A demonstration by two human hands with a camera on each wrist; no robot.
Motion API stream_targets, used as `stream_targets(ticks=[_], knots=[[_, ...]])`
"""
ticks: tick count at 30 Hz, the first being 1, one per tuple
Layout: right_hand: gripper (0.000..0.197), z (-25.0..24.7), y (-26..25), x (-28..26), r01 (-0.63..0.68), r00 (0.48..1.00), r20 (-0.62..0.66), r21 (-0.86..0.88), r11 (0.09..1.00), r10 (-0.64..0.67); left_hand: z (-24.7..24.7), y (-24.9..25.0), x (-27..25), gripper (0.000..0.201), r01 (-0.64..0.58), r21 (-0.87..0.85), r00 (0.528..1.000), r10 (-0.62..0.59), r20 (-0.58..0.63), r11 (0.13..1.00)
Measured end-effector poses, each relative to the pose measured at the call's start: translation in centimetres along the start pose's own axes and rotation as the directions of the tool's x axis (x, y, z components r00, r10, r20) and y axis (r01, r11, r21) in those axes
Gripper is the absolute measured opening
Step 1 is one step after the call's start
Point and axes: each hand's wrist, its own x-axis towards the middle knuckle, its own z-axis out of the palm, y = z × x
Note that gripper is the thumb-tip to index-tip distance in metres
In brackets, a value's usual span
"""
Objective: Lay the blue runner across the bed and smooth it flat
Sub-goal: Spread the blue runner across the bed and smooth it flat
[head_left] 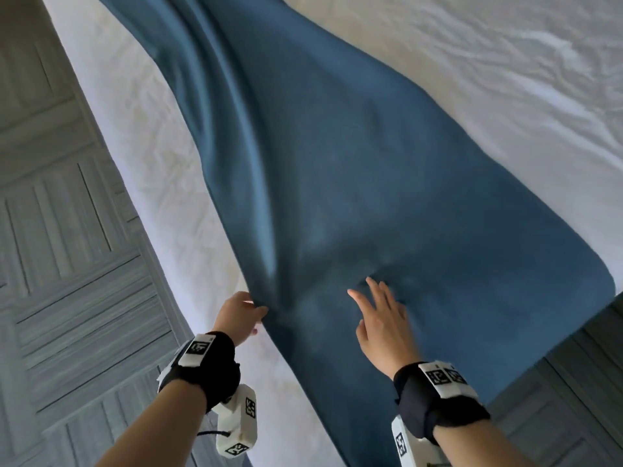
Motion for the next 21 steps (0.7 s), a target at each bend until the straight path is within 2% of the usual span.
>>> stream_targets(ticks=[3,7,14,17,21], knots=[[0.060,-1.1,-0.9,2.3,-0.043,0.999,-0.031,-0.002,0.999,0.043,-1.5,2.5,1.7,0.026,-0.014,-0.211,1.000,0.017,0.010,0.977],[0.062,-2.1,-2.6,5.6,-0.124,0.989,-0.081,-0.016,0.992,0.122,-4.3,6.5,6.7,0.021,-0.082,-0.354,0.997,0.078,-0.026,0.932],[0.065,-2.2,-9.7,11.6,-0.268,0.949,-0.158,0.047,0.962,0.272,-10.7,13.4,17.4,0.011,-0.131,-0.381,0.991,0.127,-0.037,0.915],[0.065,-1.9,-14.4,15.6,-0.292,0.938,-0.169,0.076,0.953,0.301,-13.7,16.0,21.2,0.013,-0.112,-0.431,0.990,0.138,0.030,0.895],[0.066,-1.5,-20.0,19.6,-0.270,0.942,-0.180,0.102,0.957,0.285,-16.9,18.3,24.4,0.012,-0.096,-0.373,0.989,0.132,0.070,0.923]])
